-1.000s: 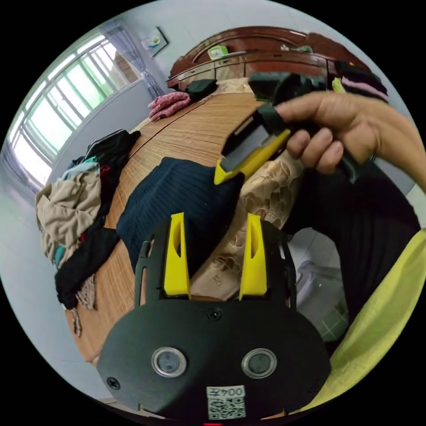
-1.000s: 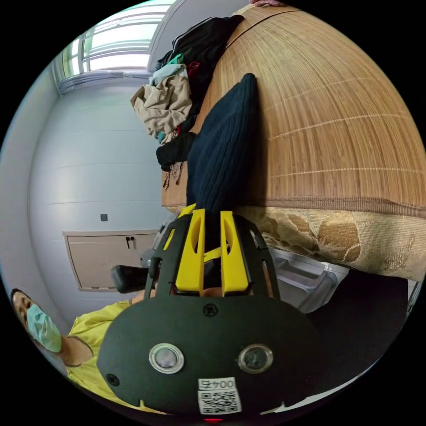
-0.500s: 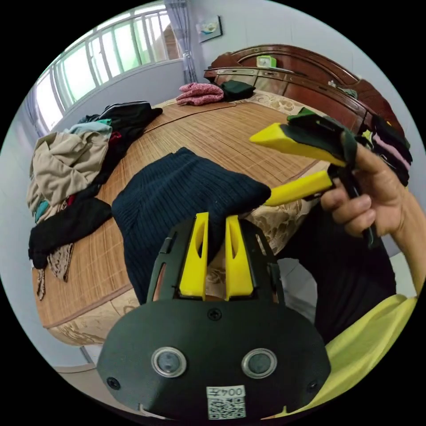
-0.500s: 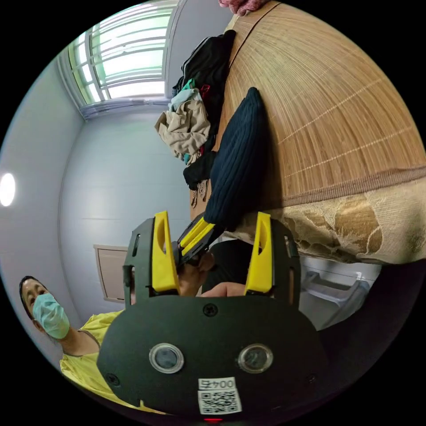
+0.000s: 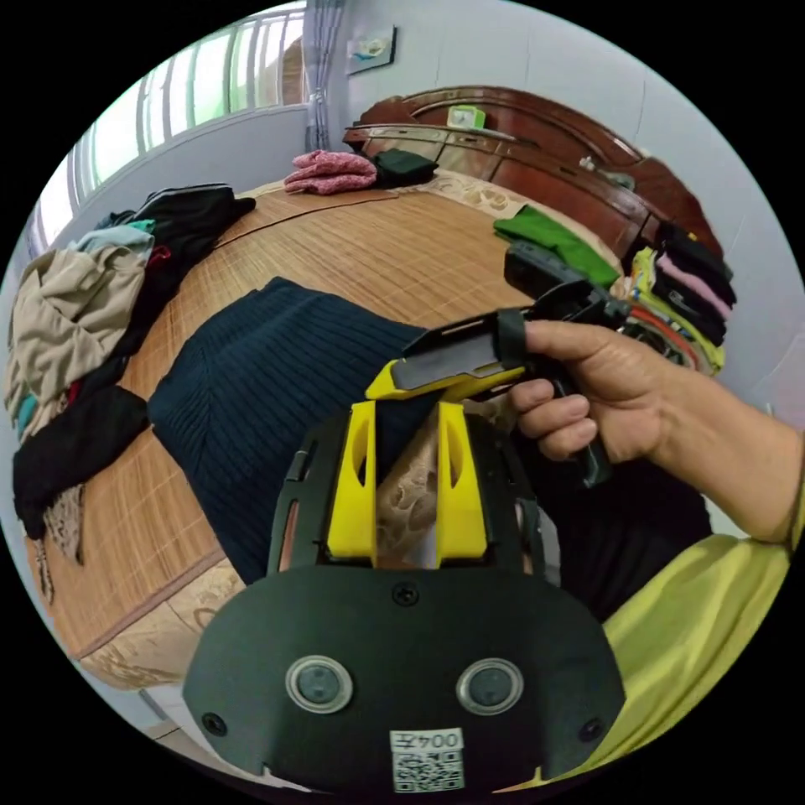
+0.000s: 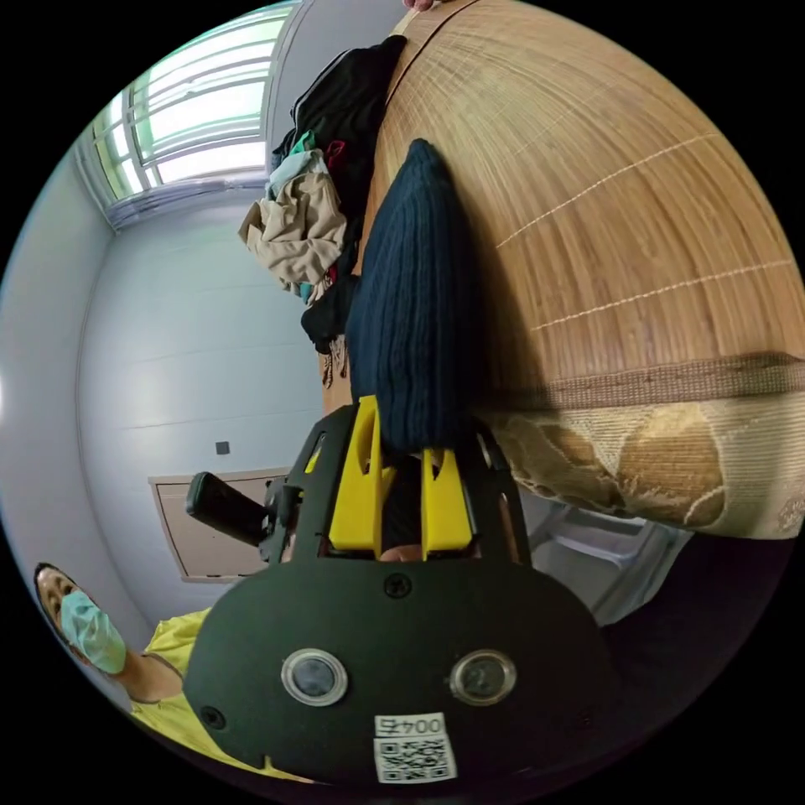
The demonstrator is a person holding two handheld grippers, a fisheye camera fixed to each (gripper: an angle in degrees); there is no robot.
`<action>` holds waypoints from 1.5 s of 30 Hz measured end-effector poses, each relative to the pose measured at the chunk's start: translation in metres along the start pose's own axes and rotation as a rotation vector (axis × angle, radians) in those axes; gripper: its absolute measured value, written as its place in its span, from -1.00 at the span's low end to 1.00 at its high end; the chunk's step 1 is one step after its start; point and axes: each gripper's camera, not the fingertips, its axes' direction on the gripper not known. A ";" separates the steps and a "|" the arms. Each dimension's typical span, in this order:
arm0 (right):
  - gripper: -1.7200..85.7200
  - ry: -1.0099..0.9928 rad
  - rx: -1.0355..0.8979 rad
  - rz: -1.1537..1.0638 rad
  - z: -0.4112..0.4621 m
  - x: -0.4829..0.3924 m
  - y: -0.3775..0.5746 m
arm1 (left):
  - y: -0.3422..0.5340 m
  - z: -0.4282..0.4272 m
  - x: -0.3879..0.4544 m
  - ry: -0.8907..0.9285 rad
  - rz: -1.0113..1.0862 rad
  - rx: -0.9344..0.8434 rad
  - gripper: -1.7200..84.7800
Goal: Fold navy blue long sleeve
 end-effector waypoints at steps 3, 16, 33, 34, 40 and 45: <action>-0.81 0.043 0.015 -0.024 -0.023 -0.001 0.001 | 0.003 -0.018 -0.042 0.144 -0.062 0.072 -0.68; -0.81 0.109 0.057 -0.019 -0.162 0.023 -0.004 | 0.002 0.009 -0.317 0.400 -0.674 0.123 -0.56; -0.59 -0.083 0.160 -0.045 -0.215 0.009 0.033 | -0.065 0.091 -0.415 0.508 -0.776 -0.055 -0.55; -0.58 -0.083 0.151 -0.045 -0.216 0.005 0.034 | -0.072 0.095 -0.416 0.513 -0.772 -0.060 -0.55; -0.58 -0.081 0.145 -0.063 -0.222 -0.016 0.043 | -0.101 0.109 -0.414 0.541 -0.760 -0.052 -0.58; -0.58 -0.082 0.159 -0.077 -0.229 -0.035 0.055 | -0.116 0.117 -0.403 0.549 -0.761 -0.027 -0.64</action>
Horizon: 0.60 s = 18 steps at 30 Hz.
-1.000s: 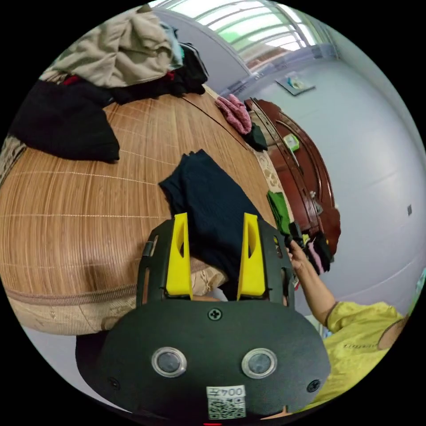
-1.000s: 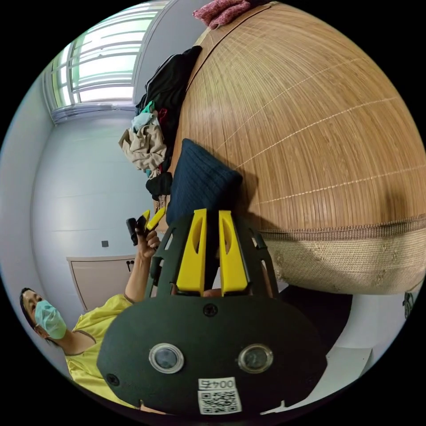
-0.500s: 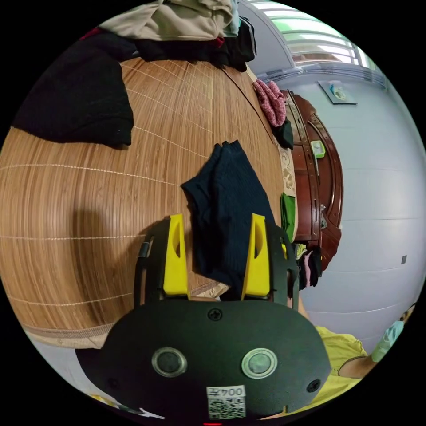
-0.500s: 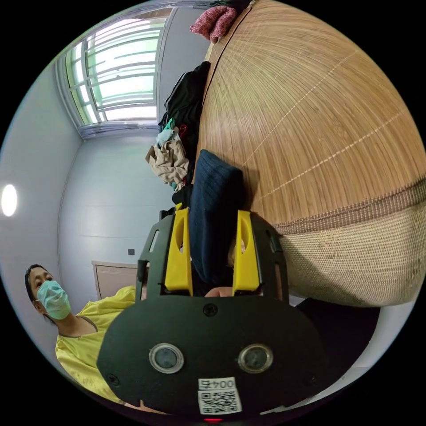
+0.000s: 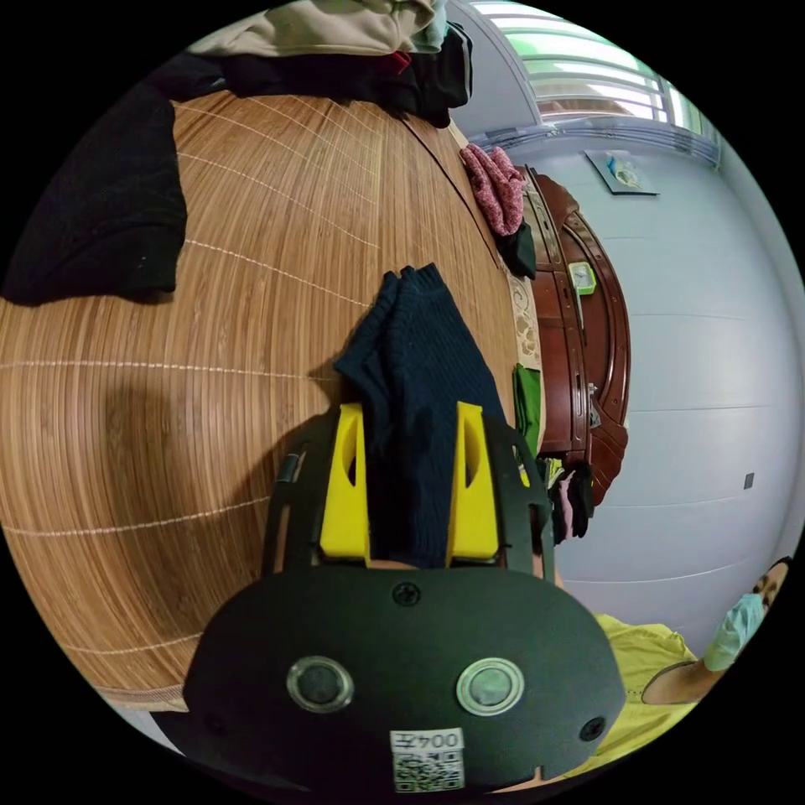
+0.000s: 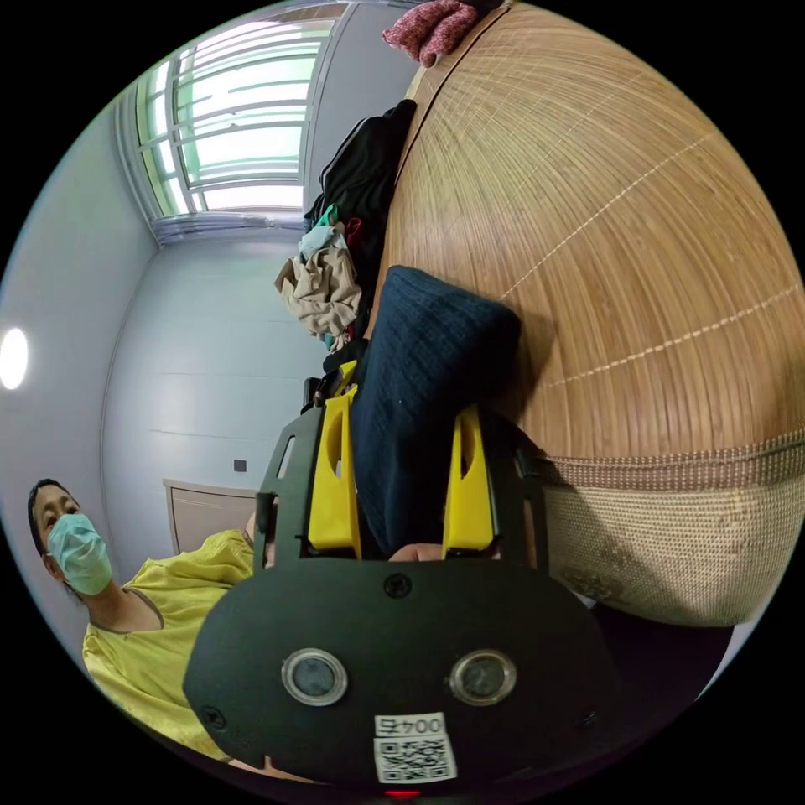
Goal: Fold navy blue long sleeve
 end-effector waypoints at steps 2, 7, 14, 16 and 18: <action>-0.57 0.011 -0.009 -0.018 -0.002 -0.014 0.004 | 0.000 0.007 0.009 -0.005 0.012 0.000 -0.66; -0.65 0.059 -0.007 -0.021 -0.004 -0.035 0.013 | 0.006 0.025 0.039 -0.068 0.040 0.019 -0.75; -0.74 0.279 0.067 -0.099 -0.021 -0.090 0.038 | 0.028 0.050 0.116 -0.227 0.209 0.117 -0.81; -0.76 0.393 0.066 -0.165 -0.024 -0.113 0.046 | 0.041 0.059 0.161 -0.322 0.315 0.154 -0.83; -0.77 0.486 0.067 -0.230 -0.027 -0.136 0.054 | 0.052 0.066 0.197 -0.400 0.396 0.175 -0.84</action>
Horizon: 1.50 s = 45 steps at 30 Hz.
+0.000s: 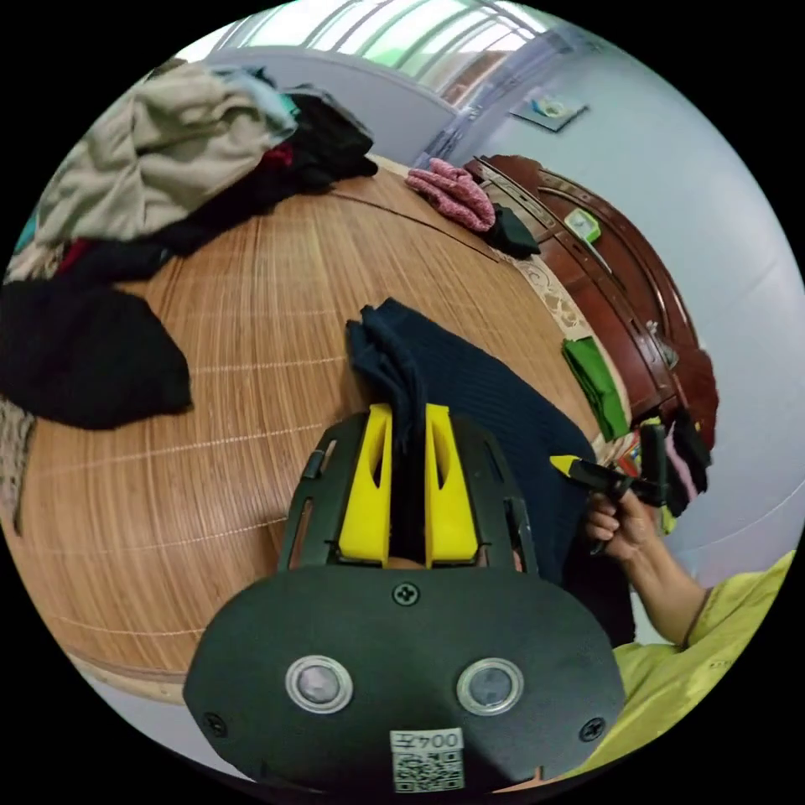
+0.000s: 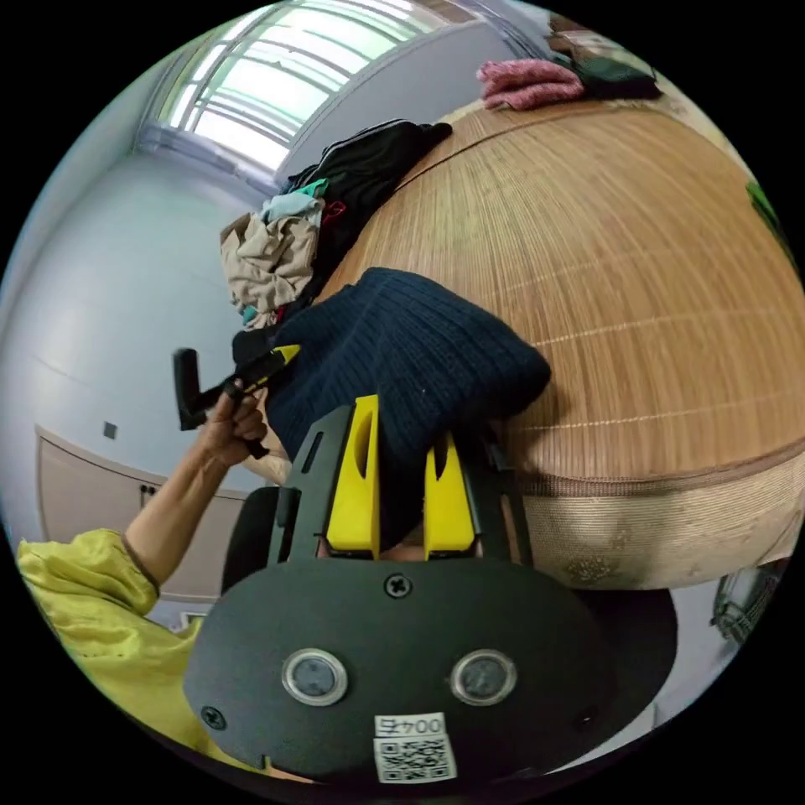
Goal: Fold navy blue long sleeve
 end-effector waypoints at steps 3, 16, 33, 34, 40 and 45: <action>-0.77 0.101 0.020 -0.099 -0.023 -0.028 0.007 | -0.005 -0.011 0.067 -0.110 0.150 0.041 -0.85; -0.77 0.313 0.310 -0.097 -0.212 -0.009 0.047 | -0.077 0.042 0.359 -0.100 0.468 0.106 -0.87; -0.77 0.574 0.635 0.198 -0.474 0.151 0.062 | -0.213 0.219 0.753 0.069 0.823 0.114 -0.89; -0.77 0.585 0.639 0.209 -0.485 0.160 0.061 | -0.219 0.227 0.768 0.074 0.826 0.115 -0.90; -0.76 0.557 0.564 0.381 -0.505 0.234 0.055 | -0.248 0.278 0.797 0.011 0.702 0.058 -0.88; -0.71 0.377 0.581 0.532 -0.503 0.289 0.074 | -0.253 0.282 0.754 -0.051 0.556 0.012 -0.83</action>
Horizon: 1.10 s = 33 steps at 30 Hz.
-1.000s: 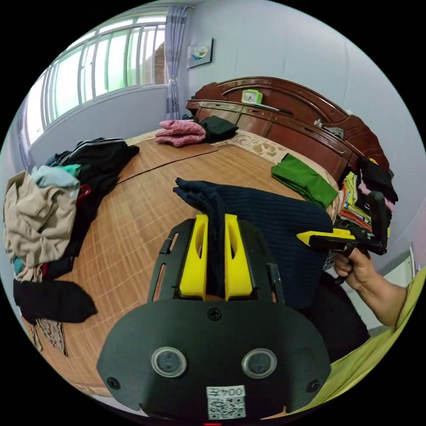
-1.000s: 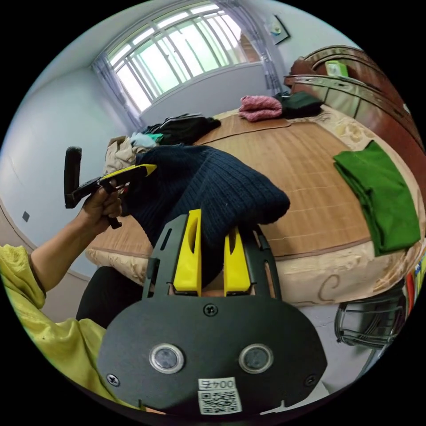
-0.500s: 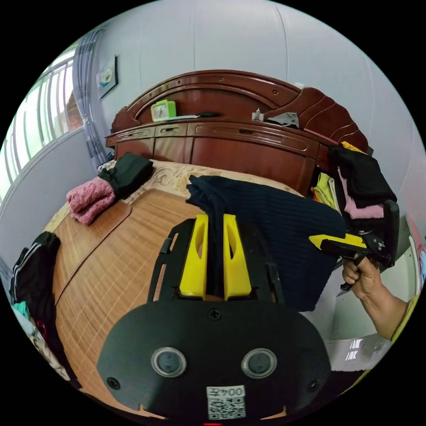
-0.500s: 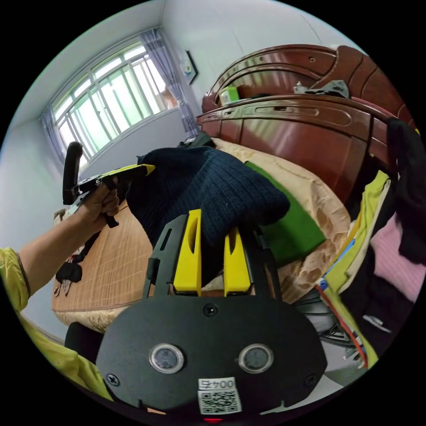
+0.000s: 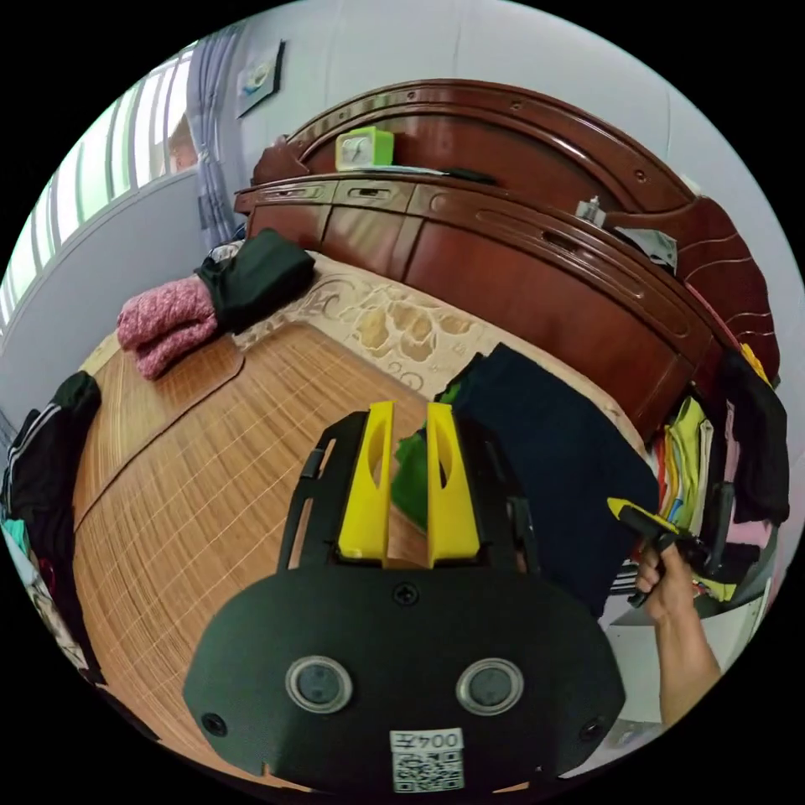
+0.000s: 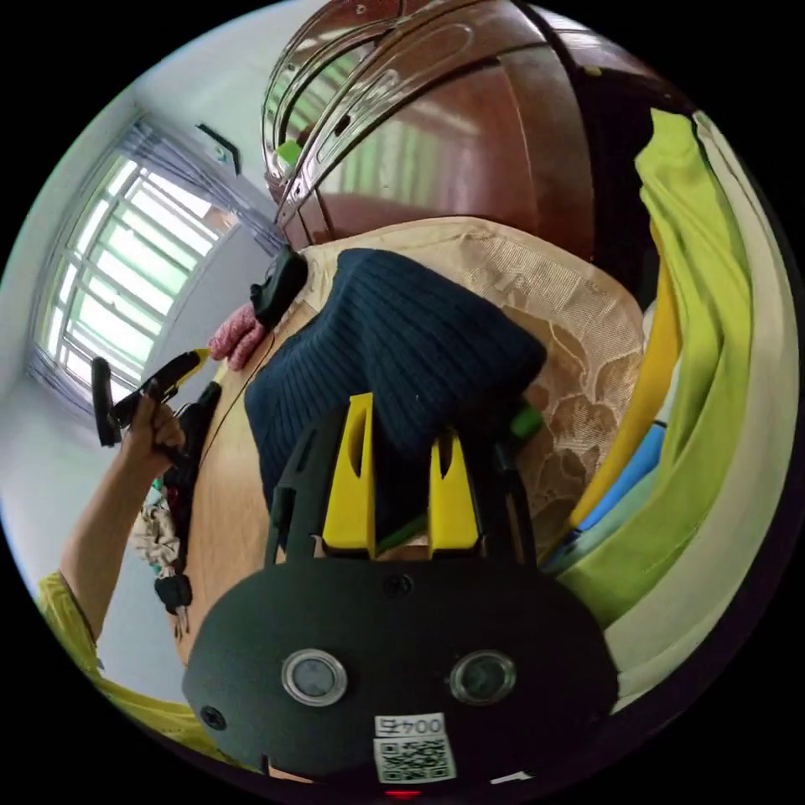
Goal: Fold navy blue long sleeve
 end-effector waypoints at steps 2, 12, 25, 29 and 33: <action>-0.66 0.079 0.000 -0.030 -0.003 -0.008 -0.001 | 0.021 -0.009 -0.014 -0.016 0.015 -0.007 -0.82; -0.83 0.324 0.100 -0.237 -0.015 -0.076 0.045 | 0.229 -0.124 -0.109 -0.144 0.000 -0.100 -0.90; -0.79 -0.105 -0.195 -0.405 0.037 -0.181 0.147 | 0.489 -0.305 -0.219 -0.201 -0.427 -0.021 -0.89; -0.66 -0.596 -0.343 -0.210 0.074 -0.193 0.232 | 0.552 -0.345 -0.261 -0.192 -0.587 0.038 -0.86; -0.65 -0.668 -0.380 -0.108 0.101 -0.194 0.293 | 0.611 -0.378 -0.312 -0.238 -0.655 0.014 -0.78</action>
